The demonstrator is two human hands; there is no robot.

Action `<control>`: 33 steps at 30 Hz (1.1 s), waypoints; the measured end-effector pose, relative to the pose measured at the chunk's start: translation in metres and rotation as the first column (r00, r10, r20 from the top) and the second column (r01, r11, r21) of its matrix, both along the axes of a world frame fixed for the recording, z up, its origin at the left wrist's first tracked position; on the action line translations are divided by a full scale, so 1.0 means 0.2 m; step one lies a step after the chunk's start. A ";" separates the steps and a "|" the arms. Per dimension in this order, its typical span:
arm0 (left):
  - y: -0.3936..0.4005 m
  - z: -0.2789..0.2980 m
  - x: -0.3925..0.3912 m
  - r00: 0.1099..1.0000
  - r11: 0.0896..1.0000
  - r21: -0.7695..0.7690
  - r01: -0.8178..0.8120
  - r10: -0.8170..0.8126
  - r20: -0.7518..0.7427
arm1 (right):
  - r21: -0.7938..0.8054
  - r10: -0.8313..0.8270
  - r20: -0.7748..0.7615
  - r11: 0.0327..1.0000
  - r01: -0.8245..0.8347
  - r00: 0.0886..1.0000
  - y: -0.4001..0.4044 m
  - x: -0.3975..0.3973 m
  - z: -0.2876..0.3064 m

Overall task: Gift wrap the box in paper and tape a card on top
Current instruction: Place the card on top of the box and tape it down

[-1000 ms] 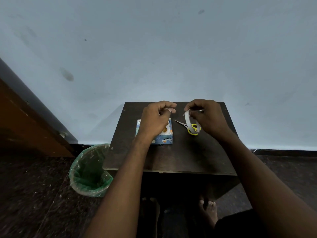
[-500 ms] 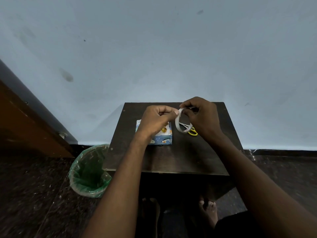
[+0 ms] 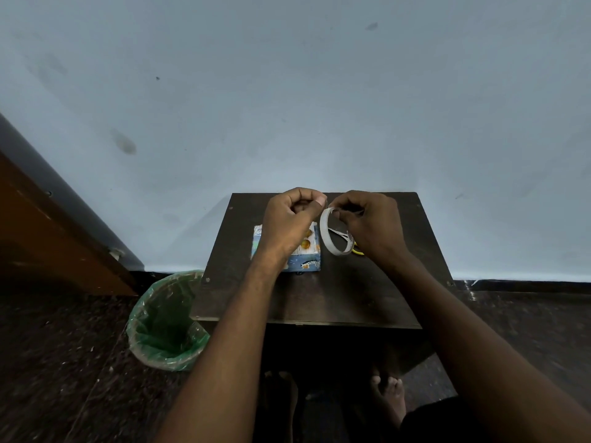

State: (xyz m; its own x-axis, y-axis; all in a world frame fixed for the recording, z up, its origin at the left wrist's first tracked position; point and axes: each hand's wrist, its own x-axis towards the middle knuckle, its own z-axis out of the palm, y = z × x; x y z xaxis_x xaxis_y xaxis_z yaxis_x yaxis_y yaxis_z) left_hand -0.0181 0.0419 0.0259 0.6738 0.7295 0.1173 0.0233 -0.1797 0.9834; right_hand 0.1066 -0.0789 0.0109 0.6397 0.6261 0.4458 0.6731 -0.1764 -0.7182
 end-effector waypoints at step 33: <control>0.01 -0.04 0.01 0.989 0.964 0.223 0.142 -0.127 -0.082 | 0.191 0.156 -0.561 0.980 -0.056 0.813 0.00 -0.02 0.02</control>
State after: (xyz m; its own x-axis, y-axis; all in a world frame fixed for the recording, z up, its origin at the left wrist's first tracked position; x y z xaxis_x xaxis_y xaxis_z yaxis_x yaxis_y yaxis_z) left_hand -0.0169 0.0446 0.0179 0.7758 0.5909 0.2215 0.0472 -0.4044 0.9134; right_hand 0.1020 -0.0791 0.0141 0.7431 0.6584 0.1195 0.1407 0.0208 -0.9898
